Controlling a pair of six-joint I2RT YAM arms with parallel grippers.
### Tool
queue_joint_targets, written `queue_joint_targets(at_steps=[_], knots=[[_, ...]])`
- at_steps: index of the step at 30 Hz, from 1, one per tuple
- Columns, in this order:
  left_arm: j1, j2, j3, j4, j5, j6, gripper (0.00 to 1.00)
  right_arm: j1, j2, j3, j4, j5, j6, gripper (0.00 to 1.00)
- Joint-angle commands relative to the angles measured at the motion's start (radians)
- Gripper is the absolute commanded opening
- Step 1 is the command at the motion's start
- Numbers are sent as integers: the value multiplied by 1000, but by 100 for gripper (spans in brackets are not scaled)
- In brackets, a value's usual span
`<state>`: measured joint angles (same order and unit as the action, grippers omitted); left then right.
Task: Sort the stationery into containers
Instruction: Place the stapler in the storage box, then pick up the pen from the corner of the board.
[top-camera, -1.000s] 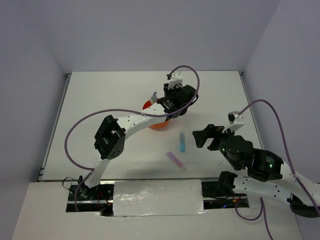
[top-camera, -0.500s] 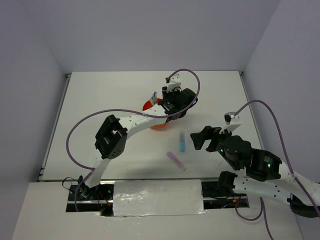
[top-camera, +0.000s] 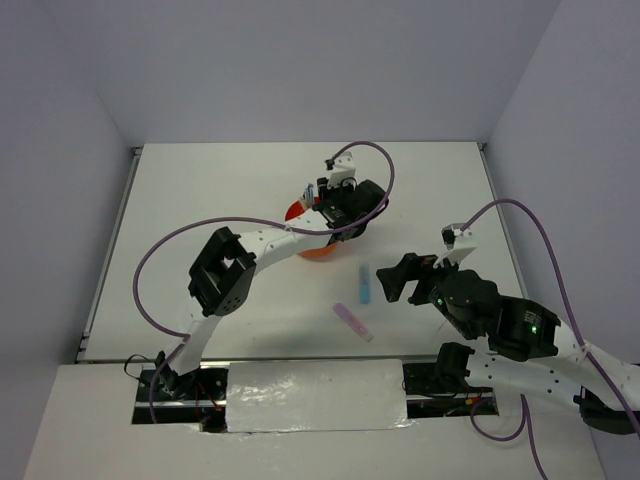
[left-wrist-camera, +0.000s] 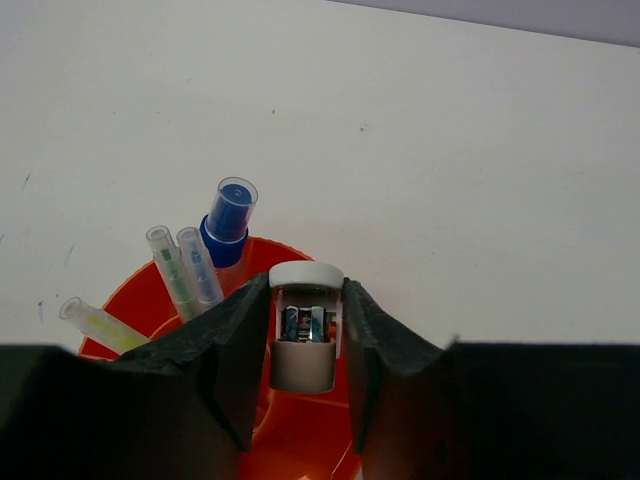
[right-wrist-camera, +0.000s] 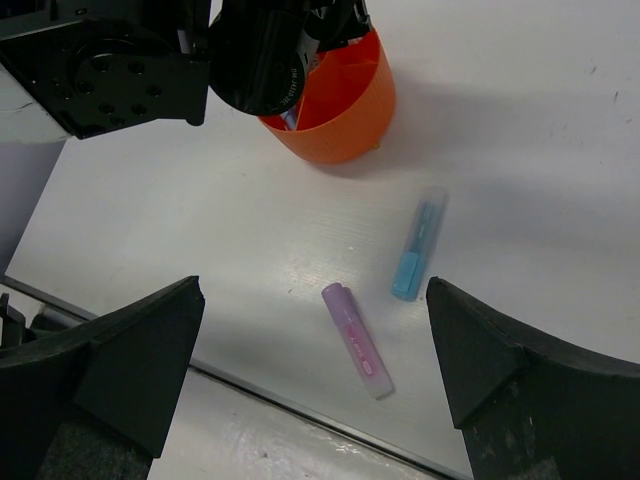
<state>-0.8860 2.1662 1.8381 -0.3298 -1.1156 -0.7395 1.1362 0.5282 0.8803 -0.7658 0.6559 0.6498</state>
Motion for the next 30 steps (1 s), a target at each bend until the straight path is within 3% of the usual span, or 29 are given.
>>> queue_joint_targets(at_steps=[1, 4, 11, 15, 16, 18, 22, 26, 30], knots=[[7, 12, 6, 34, -4, -17, 49, 2, 9, 14, 45, -2, -16, 100], [7, 4, 6, 31, 2, -23, 63, 4, 10, 17, 48, -6, -21, 100], [7, -45, -10, 37, 19, -20, 78, 4, 15, 9, 59, -6, -27, 100], [2, -123, -26, 43, 74, -11, 87, 2, 33, -13, 57, 40, -9, 100], [2, -143, -30, 52, 120, 15, 94, 2, 48, -18, 56, 45, -4, 100], [-4, -204, -30, 51, 154, 43, 99, -16, 114, -27, 43, 45, 23, 100], [-1, -328, -23, -20, 298, 80, 99, -84, 245, -58, 52, -31, 63, 100], [1, -495, -108, -121, 394, 83, 99, -232, 402, -145, 205, -203, 36, 98], [-1, -762, -371, -166, 467, 91, 99, -279, 555, -149, 273, -259, 28, 83]])
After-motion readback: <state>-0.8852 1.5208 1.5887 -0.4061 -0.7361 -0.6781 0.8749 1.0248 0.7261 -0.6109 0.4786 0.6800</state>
